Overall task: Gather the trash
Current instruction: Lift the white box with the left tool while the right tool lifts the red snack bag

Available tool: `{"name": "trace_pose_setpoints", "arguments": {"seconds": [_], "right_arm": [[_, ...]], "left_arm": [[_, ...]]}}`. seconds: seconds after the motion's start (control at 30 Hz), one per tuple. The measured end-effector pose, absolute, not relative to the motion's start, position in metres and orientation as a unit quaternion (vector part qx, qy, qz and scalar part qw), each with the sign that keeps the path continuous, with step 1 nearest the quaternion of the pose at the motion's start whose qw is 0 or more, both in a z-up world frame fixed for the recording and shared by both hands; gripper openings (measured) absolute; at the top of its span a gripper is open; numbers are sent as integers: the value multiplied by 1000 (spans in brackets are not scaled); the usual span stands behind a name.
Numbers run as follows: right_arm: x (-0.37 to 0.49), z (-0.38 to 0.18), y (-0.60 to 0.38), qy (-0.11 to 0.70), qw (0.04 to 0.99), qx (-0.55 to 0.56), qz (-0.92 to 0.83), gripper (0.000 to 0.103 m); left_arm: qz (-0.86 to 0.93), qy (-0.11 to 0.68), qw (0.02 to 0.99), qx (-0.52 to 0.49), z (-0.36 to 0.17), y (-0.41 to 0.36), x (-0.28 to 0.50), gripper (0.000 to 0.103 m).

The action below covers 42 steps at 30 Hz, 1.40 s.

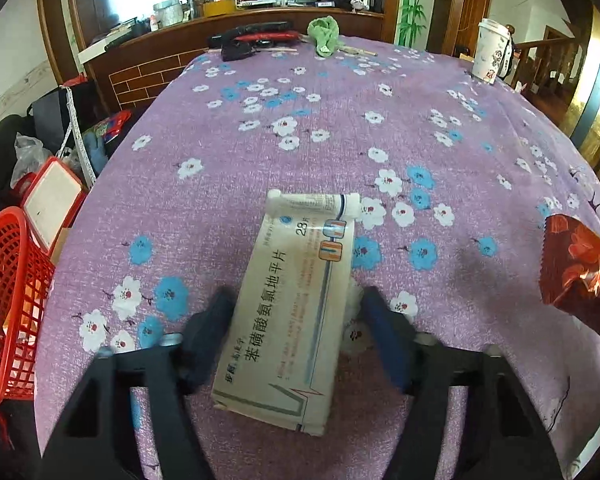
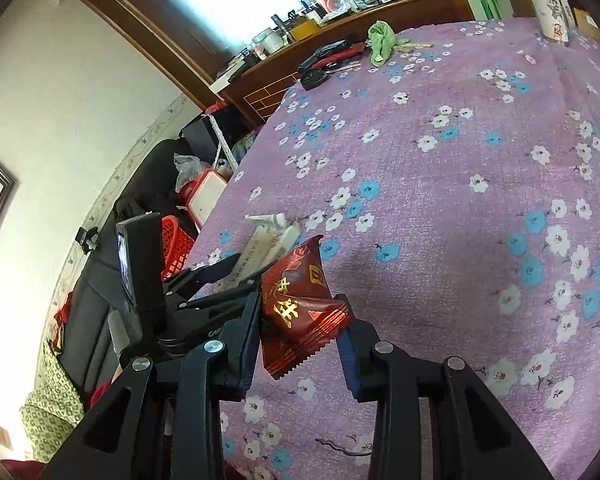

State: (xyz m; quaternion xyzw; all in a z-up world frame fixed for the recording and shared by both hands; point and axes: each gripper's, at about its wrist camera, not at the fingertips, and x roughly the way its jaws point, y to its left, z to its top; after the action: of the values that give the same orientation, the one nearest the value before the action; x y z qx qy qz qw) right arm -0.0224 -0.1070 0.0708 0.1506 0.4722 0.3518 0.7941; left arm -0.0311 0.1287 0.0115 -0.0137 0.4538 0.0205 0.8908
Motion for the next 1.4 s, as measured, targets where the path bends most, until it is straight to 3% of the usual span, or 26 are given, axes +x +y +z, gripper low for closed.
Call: {"name": "trace_pose_setpoints", "arguments": {"seconds": [1.4], "right_arm": [[-86, 123, -57, 444, 822, 86, 345, 38]], "left_arm": [[16, 321, 944, -77, 98, 180, -145, 53]]}}
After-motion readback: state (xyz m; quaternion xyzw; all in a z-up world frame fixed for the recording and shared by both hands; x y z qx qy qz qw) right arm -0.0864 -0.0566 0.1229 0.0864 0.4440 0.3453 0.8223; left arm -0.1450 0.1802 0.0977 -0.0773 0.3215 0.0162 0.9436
